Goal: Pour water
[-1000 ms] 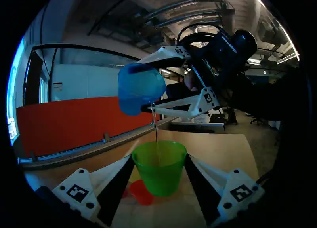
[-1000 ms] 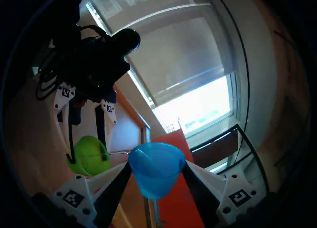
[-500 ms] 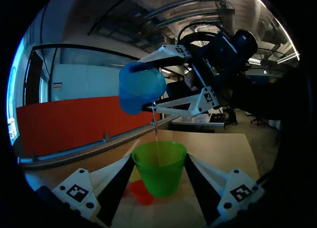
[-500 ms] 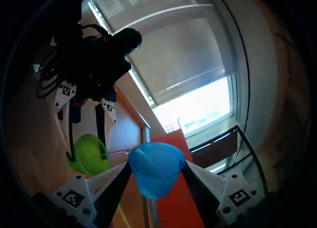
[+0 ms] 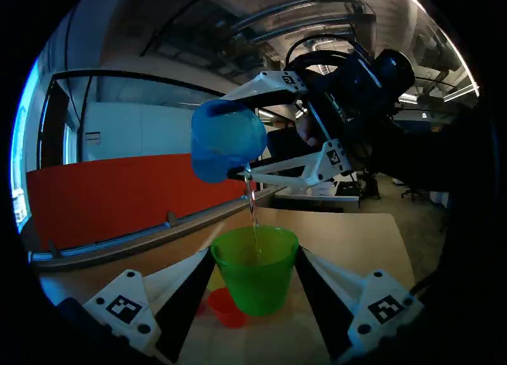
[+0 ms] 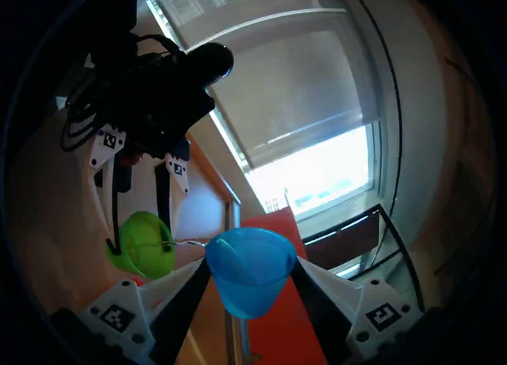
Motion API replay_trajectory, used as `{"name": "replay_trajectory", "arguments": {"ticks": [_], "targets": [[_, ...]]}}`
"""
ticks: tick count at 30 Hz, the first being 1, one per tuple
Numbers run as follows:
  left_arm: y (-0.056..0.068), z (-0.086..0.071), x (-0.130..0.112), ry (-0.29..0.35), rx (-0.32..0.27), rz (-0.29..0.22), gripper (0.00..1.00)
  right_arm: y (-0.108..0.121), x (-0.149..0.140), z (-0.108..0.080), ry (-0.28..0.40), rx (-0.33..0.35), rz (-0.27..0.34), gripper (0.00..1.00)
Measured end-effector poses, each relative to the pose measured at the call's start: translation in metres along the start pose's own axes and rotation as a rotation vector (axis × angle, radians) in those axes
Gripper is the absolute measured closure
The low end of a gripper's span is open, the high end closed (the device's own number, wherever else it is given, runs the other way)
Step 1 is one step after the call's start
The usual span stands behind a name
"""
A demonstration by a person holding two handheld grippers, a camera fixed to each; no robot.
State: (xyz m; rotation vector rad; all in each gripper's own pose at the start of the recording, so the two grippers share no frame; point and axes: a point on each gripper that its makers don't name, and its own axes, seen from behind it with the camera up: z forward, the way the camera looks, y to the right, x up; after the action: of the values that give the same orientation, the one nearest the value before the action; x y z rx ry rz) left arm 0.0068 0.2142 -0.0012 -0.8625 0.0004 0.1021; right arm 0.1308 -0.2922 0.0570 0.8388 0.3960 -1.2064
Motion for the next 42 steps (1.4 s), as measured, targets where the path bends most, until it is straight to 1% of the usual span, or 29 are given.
{"name": "replay_trajectory", "arguments": {"ticks": [8, 42], "targets": [[0.0026, -0.0004, -0.001, -0.002, -0.004, 0.001, 0.12, -0.0013, -0.002, 0.0002, -0.003, 0.001, -0.009, 0.1], [0.0016, 0.0001, -0.0011, -0.002, -0.003, 0.0, 0.12, 0.002, -0.0028, -0.0015, -0.007, -0.008, -0.07, 0.09]]}}
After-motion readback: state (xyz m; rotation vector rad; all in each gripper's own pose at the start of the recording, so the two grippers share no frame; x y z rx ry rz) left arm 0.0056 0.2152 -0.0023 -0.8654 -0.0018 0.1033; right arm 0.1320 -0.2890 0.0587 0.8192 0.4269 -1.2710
